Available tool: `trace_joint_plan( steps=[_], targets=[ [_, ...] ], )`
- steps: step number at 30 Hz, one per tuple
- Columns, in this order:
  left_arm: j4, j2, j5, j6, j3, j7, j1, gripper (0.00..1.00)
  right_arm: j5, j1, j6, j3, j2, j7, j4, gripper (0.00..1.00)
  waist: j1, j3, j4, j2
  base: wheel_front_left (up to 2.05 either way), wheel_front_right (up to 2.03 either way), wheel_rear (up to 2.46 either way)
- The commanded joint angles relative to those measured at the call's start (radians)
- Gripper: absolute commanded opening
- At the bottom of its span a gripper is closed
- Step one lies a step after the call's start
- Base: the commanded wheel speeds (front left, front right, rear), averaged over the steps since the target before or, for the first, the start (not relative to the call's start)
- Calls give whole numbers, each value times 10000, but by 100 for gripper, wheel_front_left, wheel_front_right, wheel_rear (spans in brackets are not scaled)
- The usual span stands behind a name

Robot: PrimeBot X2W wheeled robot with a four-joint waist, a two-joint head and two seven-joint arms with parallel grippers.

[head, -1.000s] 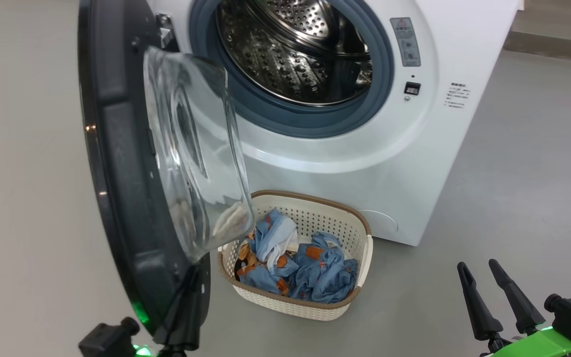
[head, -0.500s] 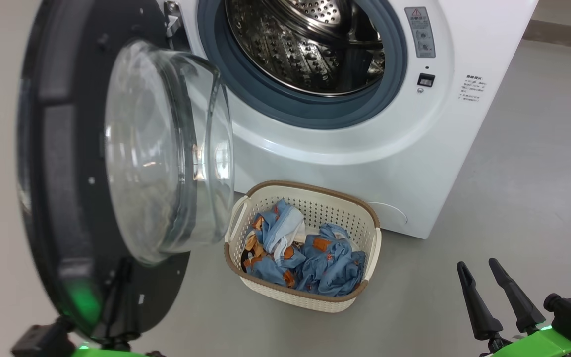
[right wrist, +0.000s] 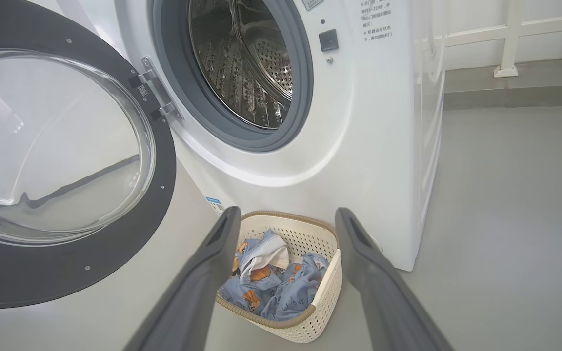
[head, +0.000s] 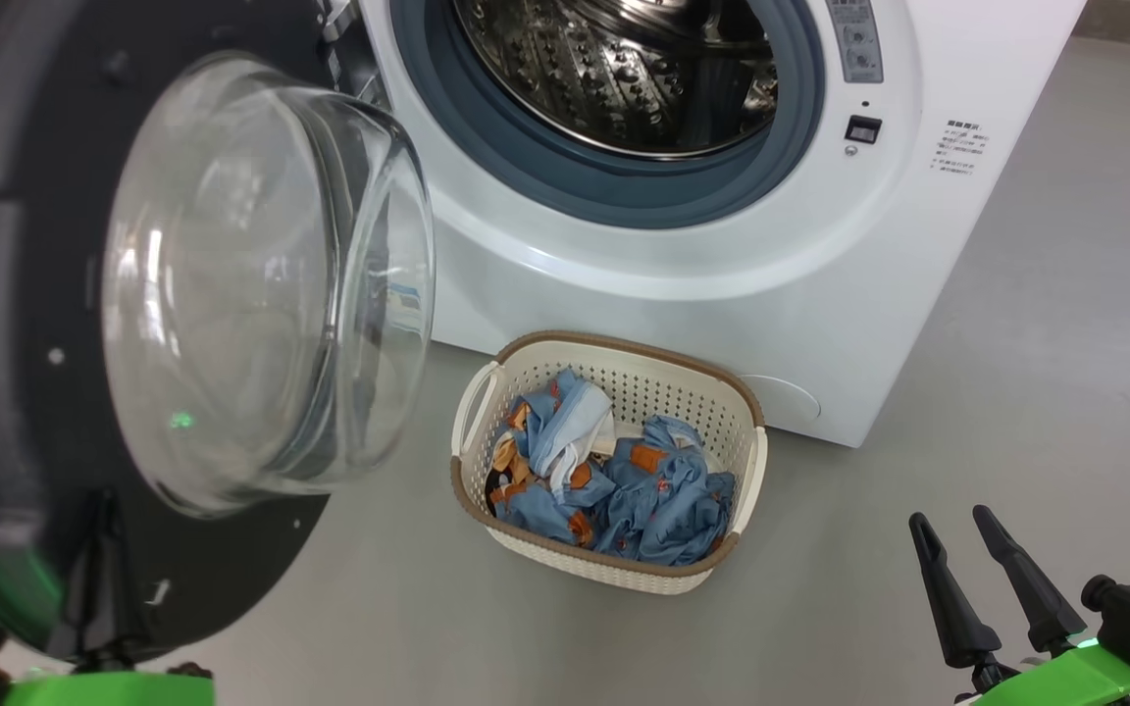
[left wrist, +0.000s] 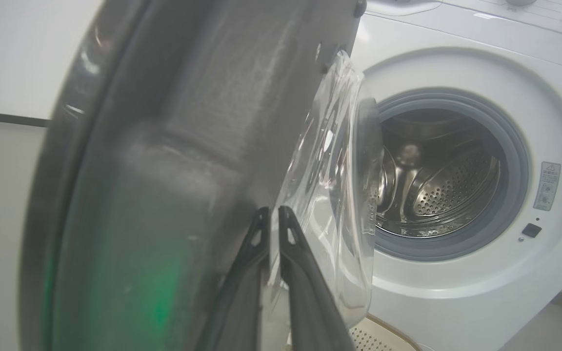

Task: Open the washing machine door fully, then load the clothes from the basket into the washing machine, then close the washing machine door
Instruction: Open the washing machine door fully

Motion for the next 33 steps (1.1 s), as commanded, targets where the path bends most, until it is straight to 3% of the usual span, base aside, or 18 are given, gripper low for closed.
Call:
trace_joint_plan(
  steps=[1,14,33],
  targets=[
    [-118,433,37,156,675,-135,-494,0,-52,-283,75,154,-219,-124,-243,100,-1,42,24,-1,0,0,0],
    [888,862,542,-94,2132,-149,-1463,0,-64,-426,75,243,-293,-124,-241,100,-1,311,53,-1,0,0,0],
    [3736,1093,1712,-1053,4105,-150,-3434,0,-179,-920,75,274,-595,-124,-341,100,-1,1263,-38,-1,0,0,0]
  ],
)
